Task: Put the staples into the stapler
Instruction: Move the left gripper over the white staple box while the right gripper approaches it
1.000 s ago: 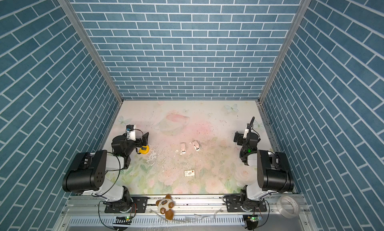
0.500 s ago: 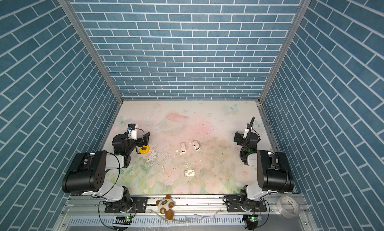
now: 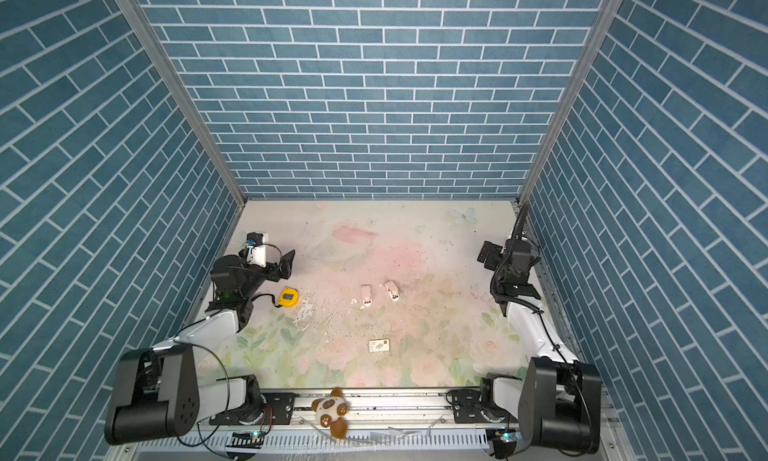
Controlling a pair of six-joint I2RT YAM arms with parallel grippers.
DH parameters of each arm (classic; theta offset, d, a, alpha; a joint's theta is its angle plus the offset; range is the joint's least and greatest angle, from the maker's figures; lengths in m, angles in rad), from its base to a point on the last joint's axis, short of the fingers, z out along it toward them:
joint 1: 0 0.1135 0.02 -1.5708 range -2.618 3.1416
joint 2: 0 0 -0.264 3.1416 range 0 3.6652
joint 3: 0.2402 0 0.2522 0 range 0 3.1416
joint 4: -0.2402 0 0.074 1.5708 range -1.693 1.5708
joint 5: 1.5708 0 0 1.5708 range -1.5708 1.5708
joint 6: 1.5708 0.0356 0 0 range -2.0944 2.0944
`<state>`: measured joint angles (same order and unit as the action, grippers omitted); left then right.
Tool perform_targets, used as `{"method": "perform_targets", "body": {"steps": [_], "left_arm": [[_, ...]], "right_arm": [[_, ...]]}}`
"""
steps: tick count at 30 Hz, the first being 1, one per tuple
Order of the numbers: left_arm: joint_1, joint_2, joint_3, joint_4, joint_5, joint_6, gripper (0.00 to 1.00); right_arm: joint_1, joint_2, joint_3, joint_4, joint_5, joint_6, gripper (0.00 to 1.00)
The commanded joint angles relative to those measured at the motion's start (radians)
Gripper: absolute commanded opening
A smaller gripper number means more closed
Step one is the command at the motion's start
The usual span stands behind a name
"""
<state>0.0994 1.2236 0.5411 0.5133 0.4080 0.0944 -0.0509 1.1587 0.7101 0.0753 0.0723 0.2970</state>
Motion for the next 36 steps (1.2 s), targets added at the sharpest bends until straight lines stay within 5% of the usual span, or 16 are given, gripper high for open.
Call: {"method": "perform_targets", "body": {"steps": [1,4,9,14,23,36], "left_arm": [[-0.003,-0.054,0.148,-0.434,0.035,0.034,0.99],[-0.004,-0.113,0.28,-0.709,0.109,0.139,1.0],[-0.022,-0.187,0.428,-1.088,0.308,0.348,1.0],[-0.189,-0.169,0.528,-1.356,0.279,0.494,0.99],[-0.629,-0.086,0.467,-1.373,0.076,0.511,0.92],[-0.983,0.197,0.425,-1.128,-0.003,0.402,0.73]], "right_arm": [[-0.001,-0.101,0.018,-0.252,-0.223,0.148,0.99],[-0.001,-0.19,-0.123,-0.117,-0.499,0.182,0.99],[0.011,-0.154,-0.114,-0.27,-0.641,0.253,0.98],[0.11,-0.111,-0.122,-0.35,-0.783,0.287,0.88],[0.356,0.007,-0.202,-0.279,-0.89,0.373,0.62],[0.485,-0.031,-0.406,-0.035,-0.904,0.541,0.56]]}}
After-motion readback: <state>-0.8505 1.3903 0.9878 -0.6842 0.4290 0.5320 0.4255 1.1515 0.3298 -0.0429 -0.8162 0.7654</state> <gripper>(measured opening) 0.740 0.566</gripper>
